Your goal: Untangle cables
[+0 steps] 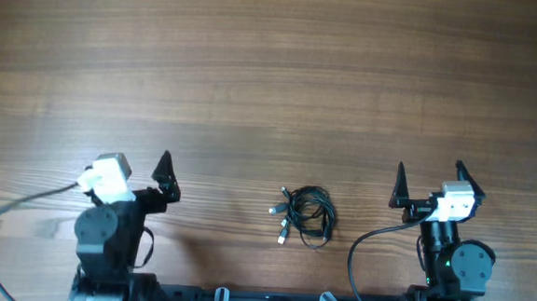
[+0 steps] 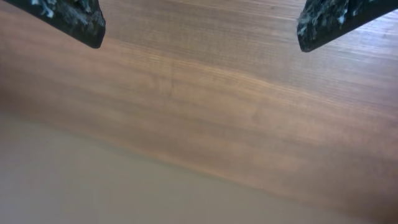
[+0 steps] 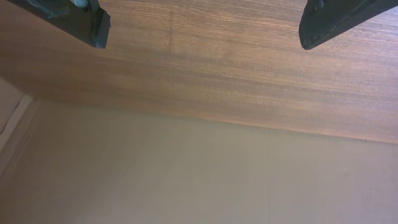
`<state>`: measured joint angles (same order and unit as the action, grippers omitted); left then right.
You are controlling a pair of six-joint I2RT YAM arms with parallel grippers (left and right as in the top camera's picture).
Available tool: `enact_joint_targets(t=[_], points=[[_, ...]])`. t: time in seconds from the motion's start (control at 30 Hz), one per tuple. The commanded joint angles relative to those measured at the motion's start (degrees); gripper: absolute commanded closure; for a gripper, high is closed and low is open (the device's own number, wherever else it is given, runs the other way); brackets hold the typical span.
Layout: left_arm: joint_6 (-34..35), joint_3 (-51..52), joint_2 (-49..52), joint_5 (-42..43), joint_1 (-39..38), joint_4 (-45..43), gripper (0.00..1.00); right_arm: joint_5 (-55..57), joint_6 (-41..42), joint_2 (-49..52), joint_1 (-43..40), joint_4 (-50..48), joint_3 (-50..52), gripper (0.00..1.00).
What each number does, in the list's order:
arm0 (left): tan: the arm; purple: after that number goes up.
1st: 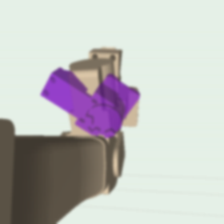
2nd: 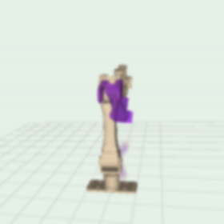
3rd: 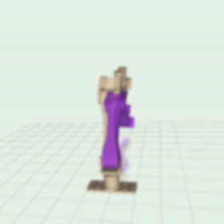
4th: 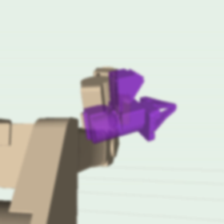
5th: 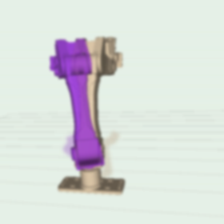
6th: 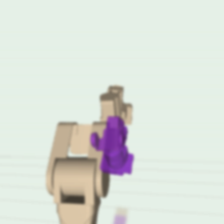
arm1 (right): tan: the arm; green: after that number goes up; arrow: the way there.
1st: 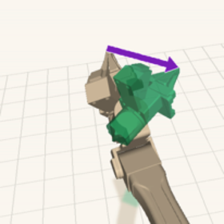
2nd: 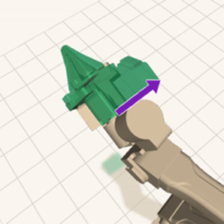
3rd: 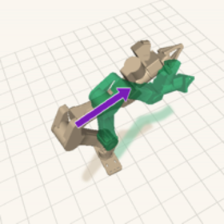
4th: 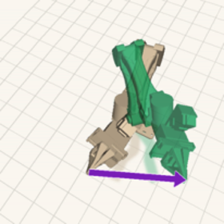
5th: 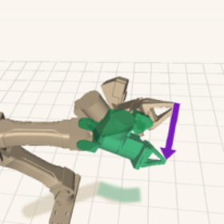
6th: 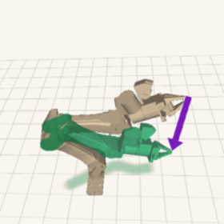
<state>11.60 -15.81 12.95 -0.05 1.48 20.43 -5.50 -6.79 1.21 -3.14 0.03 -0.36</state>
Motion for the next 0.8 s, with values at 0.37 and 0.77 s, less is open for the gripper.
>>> enact_joint_targets(t=[0.37, 0.77], points=[[-2.23, -21.20, 36.48, 0.68, -0.57, 6.88, 0.00, 0.96, -0.70, -0.57, 0.28, -0.15, 0.07, 0.00], [-2.21, -21.20, 36.72, 0.68, -3.61, 6.67, 0.00, 0.94, -0.72, -0.57, 0.28, -0.15, 0.07, 0.00]])
